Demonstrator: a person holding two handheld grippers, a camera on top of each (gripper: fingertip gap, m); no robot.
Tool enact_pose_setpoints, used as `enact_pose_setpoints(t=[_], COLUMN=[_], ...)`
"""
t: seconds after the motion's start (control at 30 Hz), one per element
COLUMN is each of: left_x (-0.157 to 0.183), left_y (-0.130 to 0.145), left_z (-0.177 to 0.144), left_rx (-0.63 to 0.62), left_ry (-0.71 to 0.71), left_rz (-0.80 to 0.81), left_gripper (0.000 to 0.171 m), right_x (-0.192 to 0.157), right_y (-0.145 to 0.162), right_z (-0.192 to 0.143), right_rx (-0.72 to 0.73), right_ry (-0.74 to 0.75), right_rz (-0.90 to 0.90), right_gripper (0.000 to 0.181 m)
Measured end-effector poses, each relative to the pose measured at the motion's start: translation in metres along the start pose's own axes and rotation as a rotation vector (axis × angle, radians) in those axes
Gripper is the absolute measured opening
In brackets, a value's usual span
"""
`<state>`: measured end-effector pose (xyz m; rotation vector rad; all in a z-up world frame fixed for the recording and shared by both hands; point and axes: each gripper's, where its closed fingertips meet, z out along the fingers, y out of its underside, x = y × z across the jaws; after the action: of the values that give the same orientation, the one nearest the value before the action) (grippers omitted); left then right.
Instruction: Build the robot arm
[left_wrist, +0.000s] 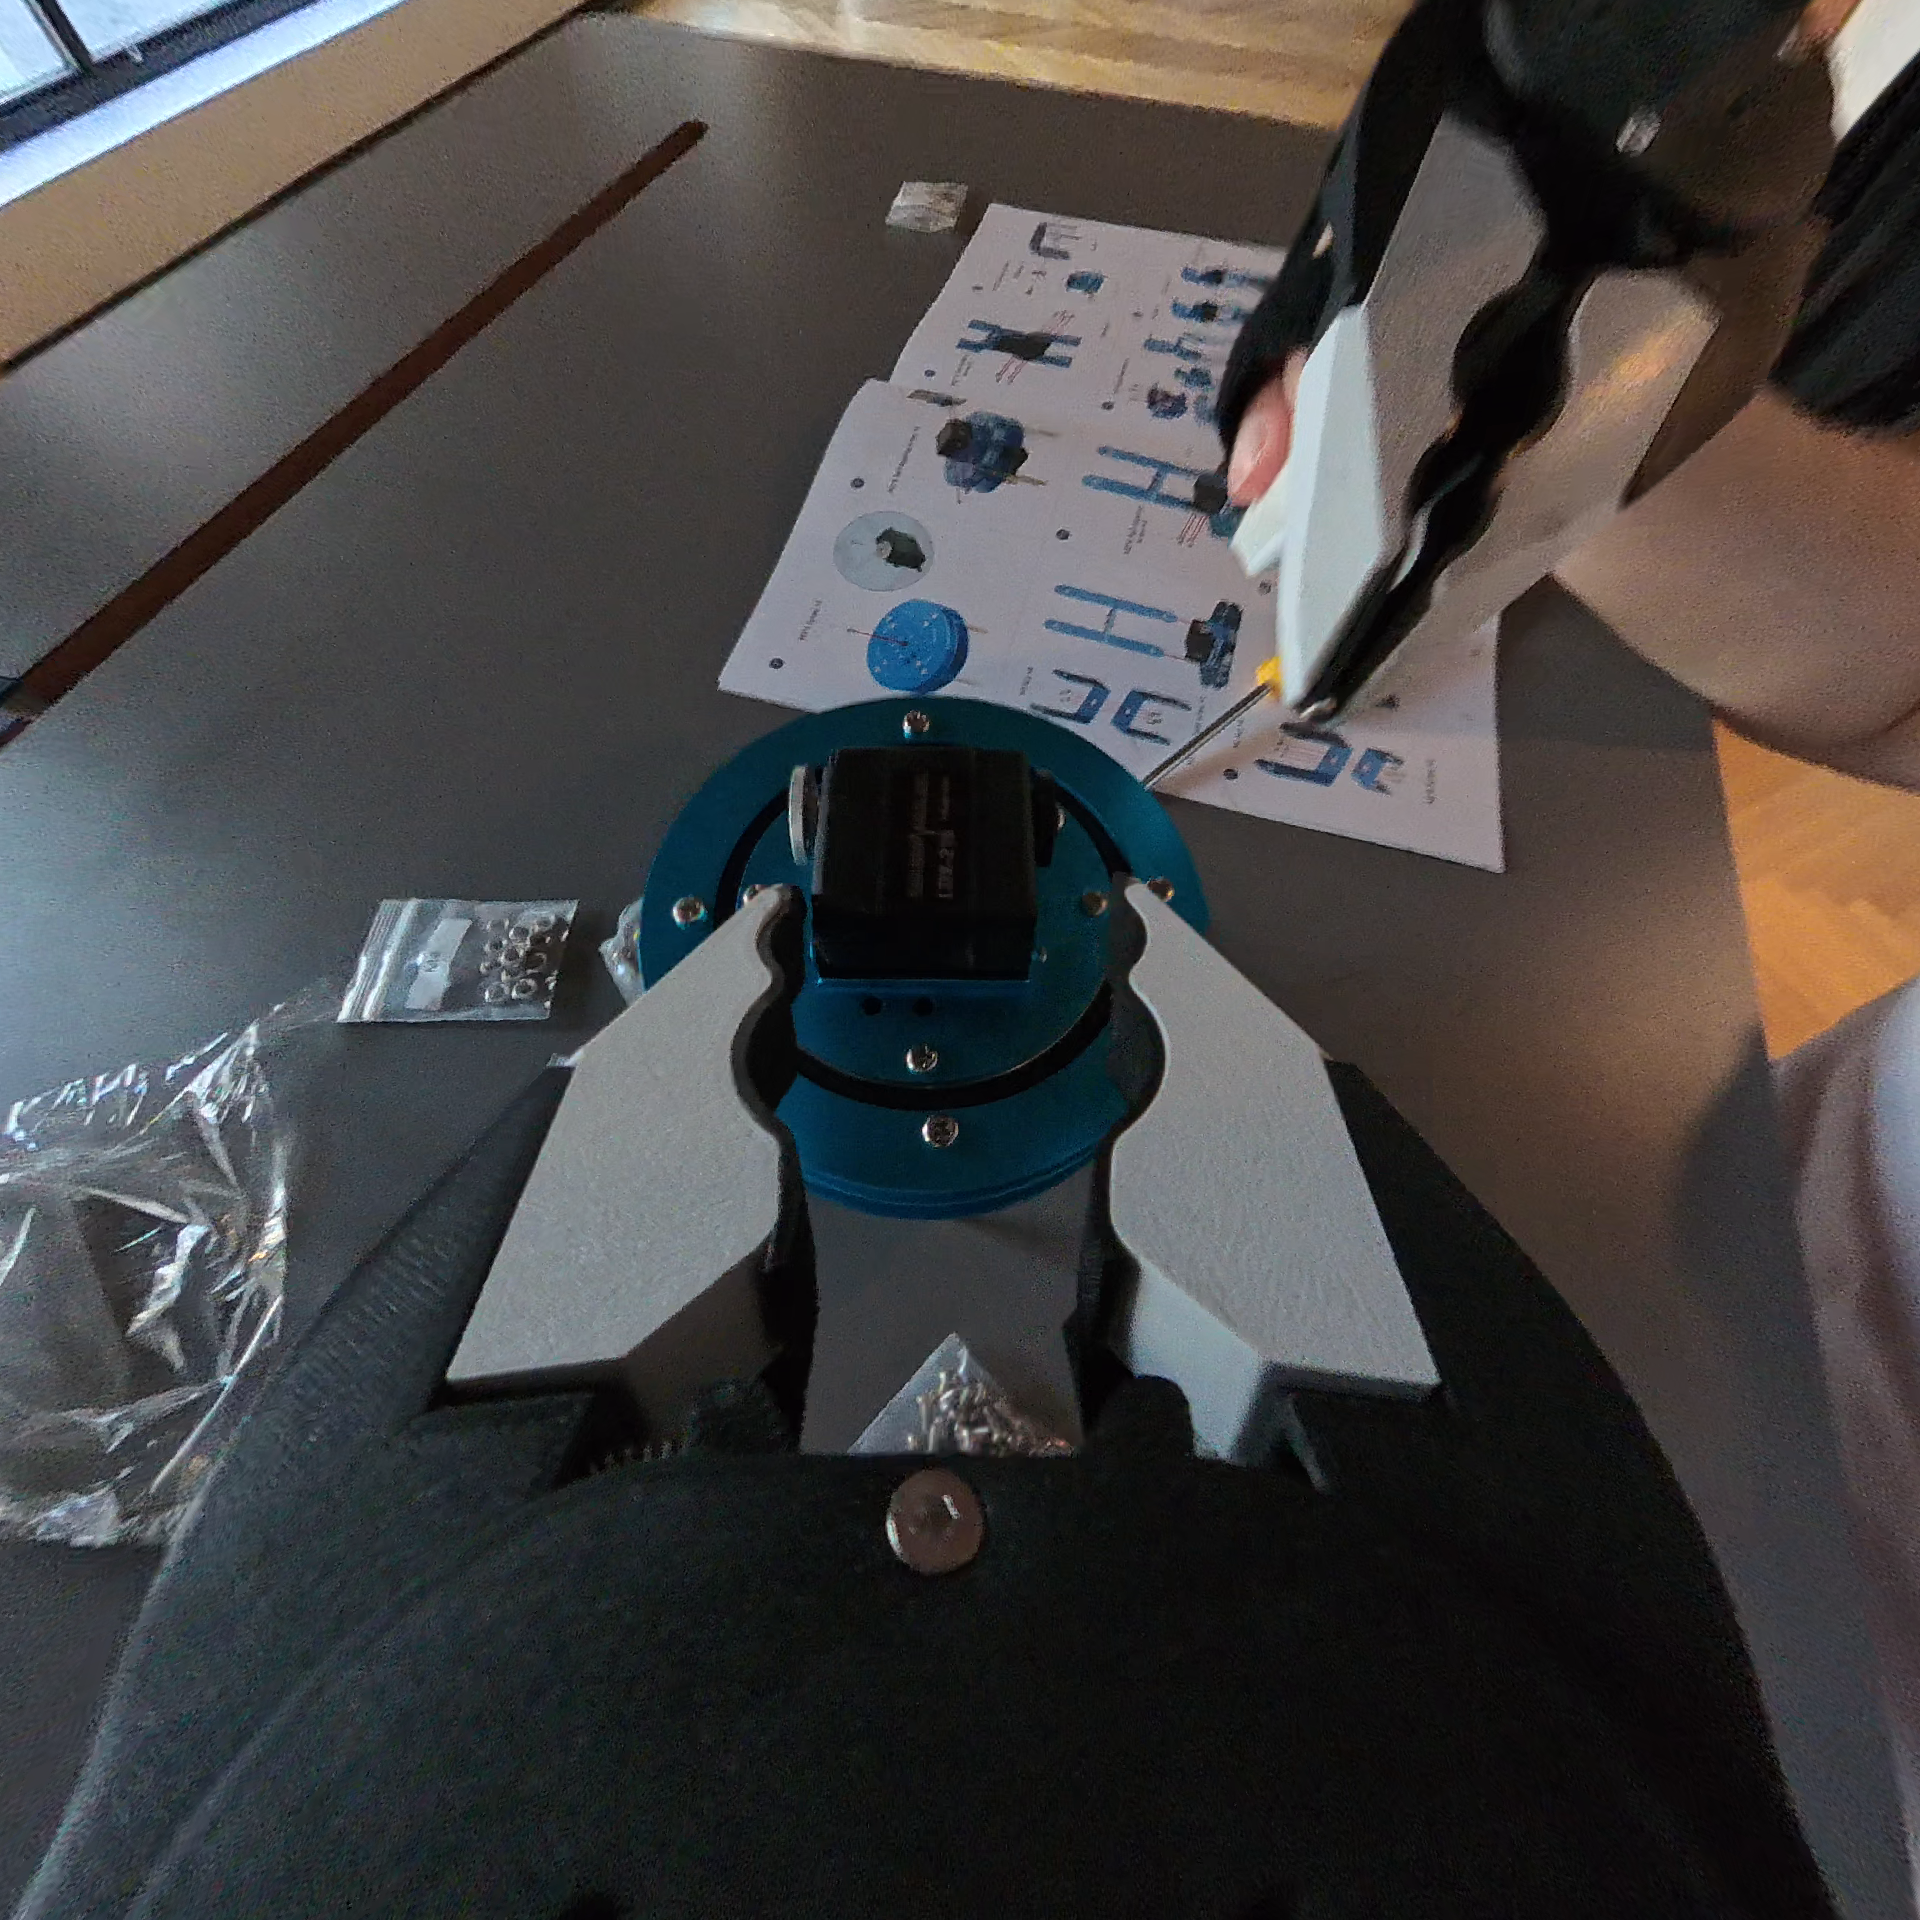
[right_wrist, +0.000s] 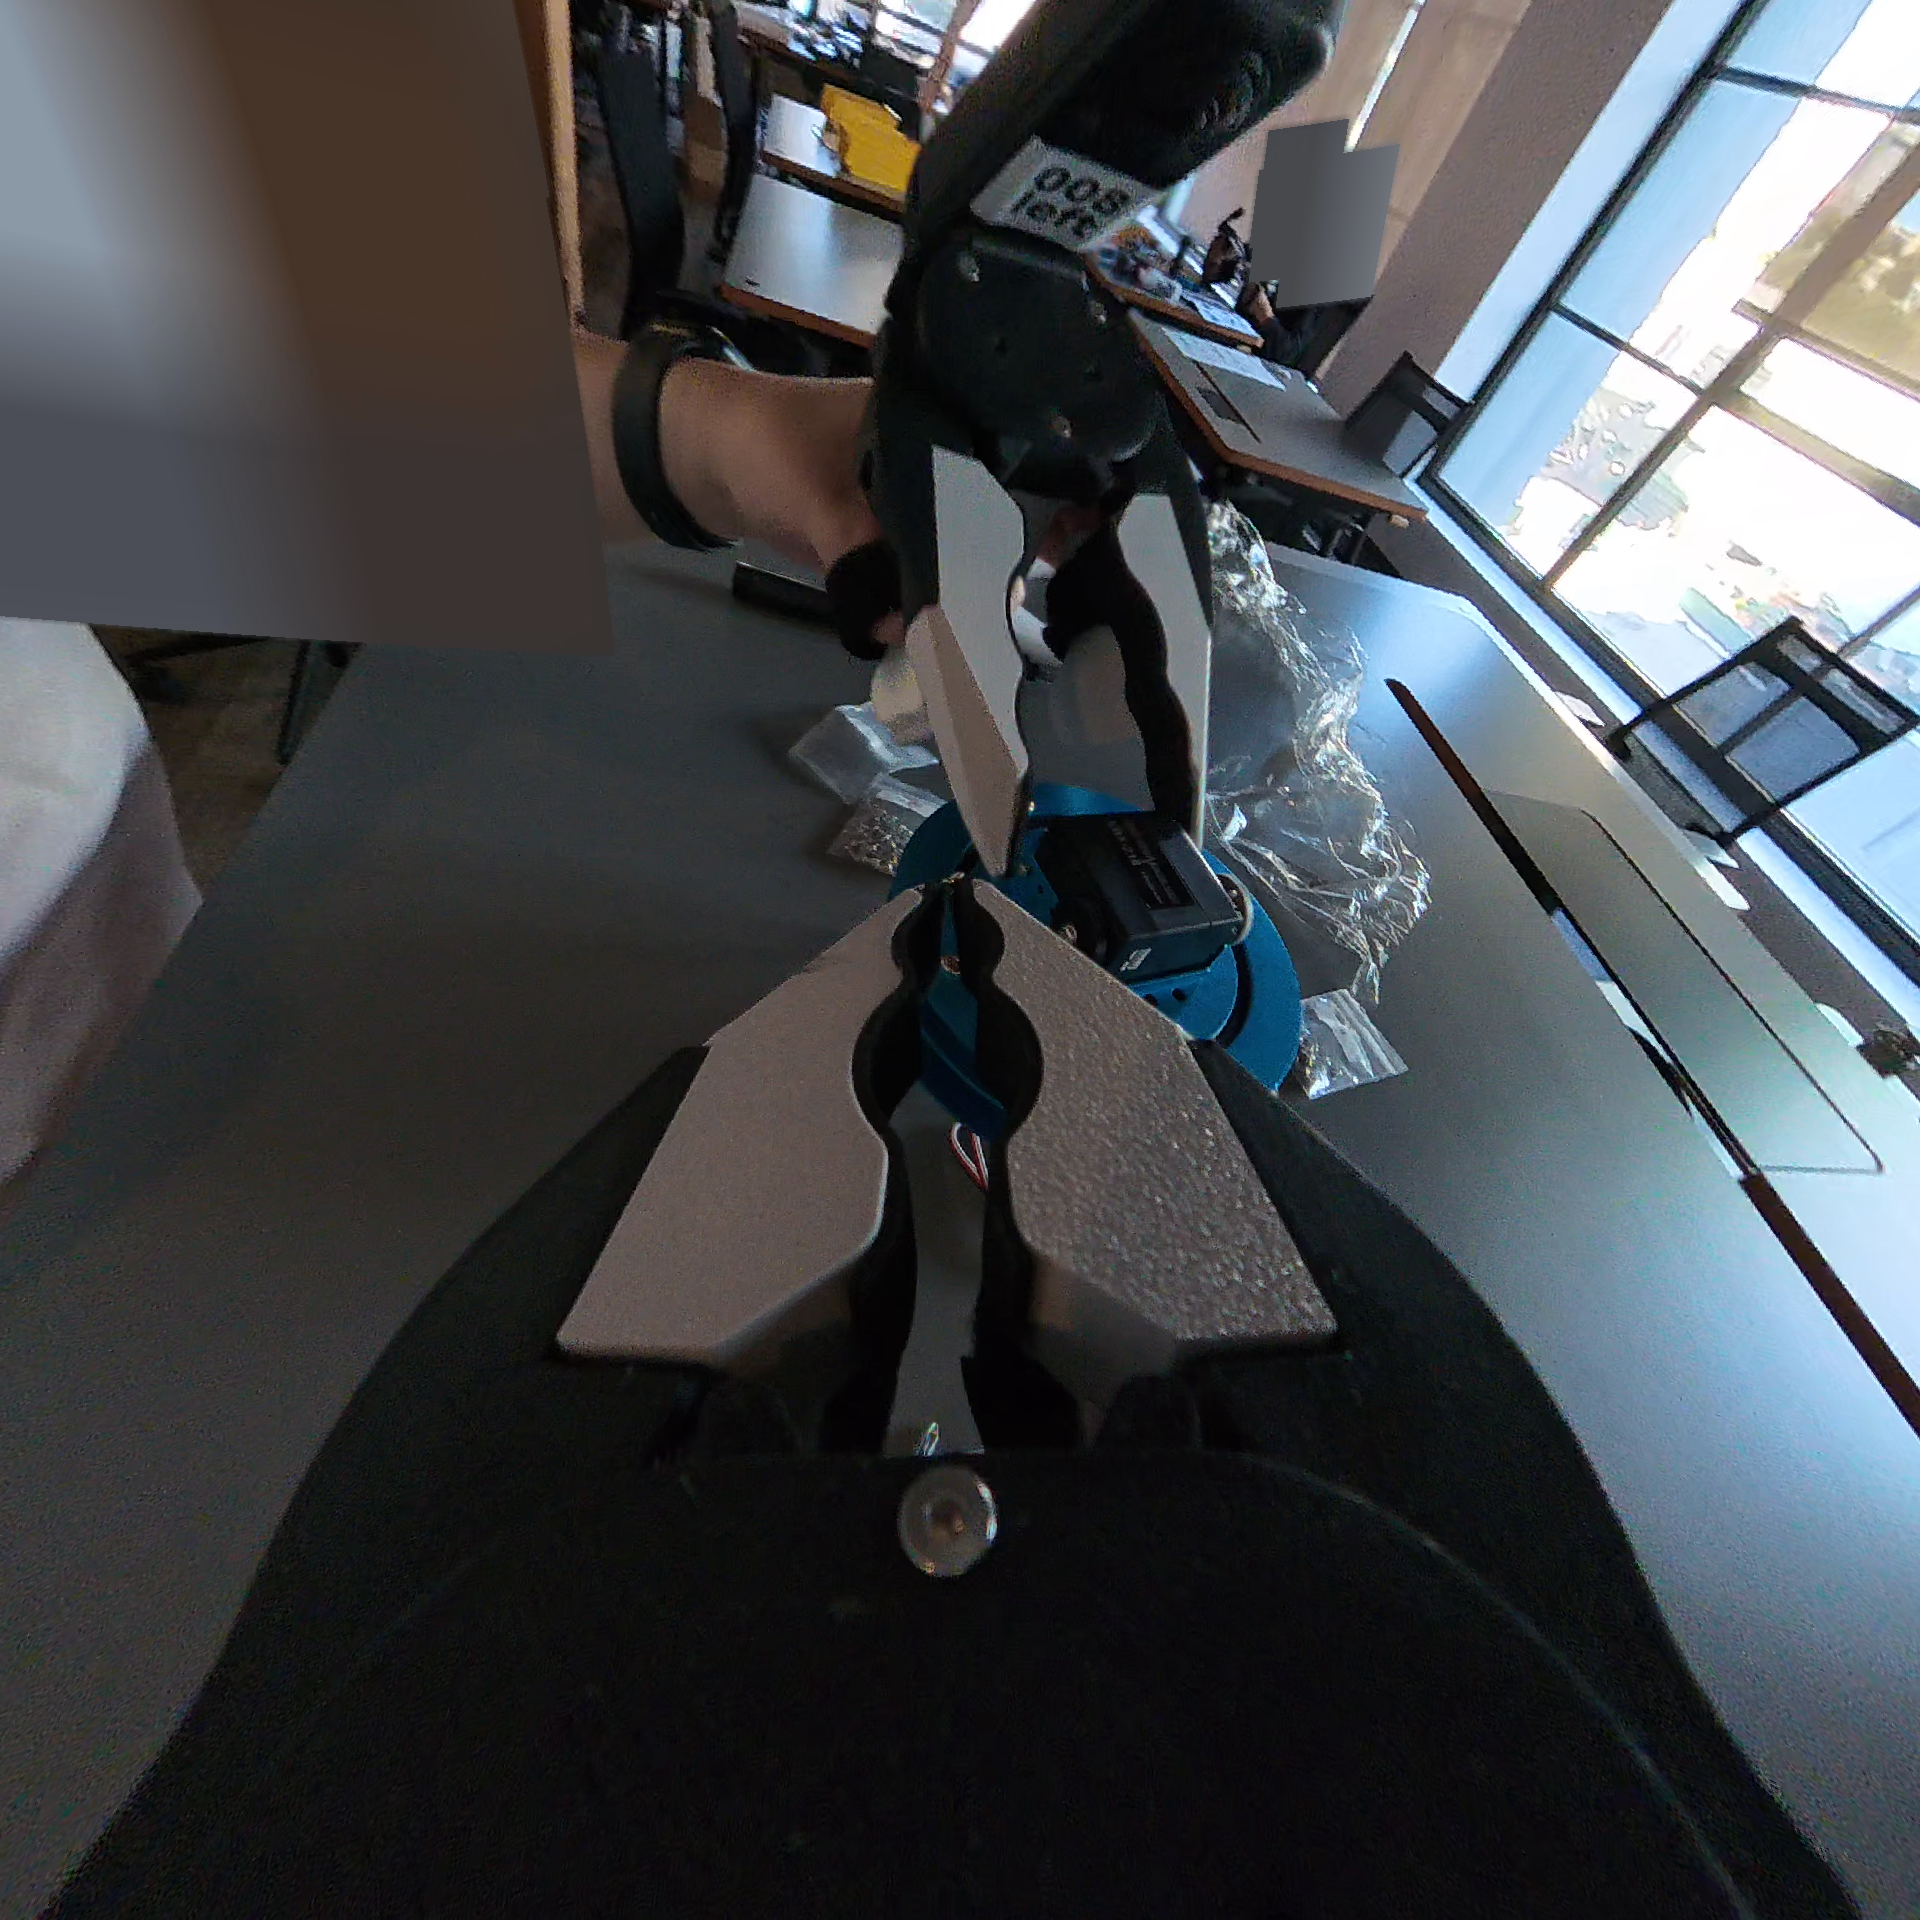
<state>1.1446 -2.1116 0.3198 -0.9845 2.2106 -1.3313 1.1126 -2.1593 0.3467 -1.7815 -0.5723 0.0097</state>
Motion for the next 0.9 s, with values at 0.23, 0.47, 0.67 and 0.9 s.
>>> enact_pose_setpoints(t=[0.23,0.47,0.67,0.9], left_x=[-0.005,-0.005,-0.005,-0.004], left_y=[-0.004,-0.005,-0.005,-0.005], left_z=[0.0,0.0,0.0,0.001], left_rx=[0.008,0.049,0.072,0.101], left_ry=[0.021,0.018,-0.012,-0.037], left_rz=[-0.022,-0.045,-0.09,-0.134], left_gripper=[0.041,0.04,0.04,0.041], right_x=[0.006,0.009,0.014,0.022], right_y=[0.011,0.024,0.026,0.03], right_z=[0.009,0.029,0.035,0.031], right_rx=[-0.096,-0.19,-0.247,-0.37], right_ry=[0.158,0.256,0.322,0.407], right_rz=[-0.019,-0.034,-0.087,-0.195], right_gripper=[0.0,0.0,0.0,0.0])
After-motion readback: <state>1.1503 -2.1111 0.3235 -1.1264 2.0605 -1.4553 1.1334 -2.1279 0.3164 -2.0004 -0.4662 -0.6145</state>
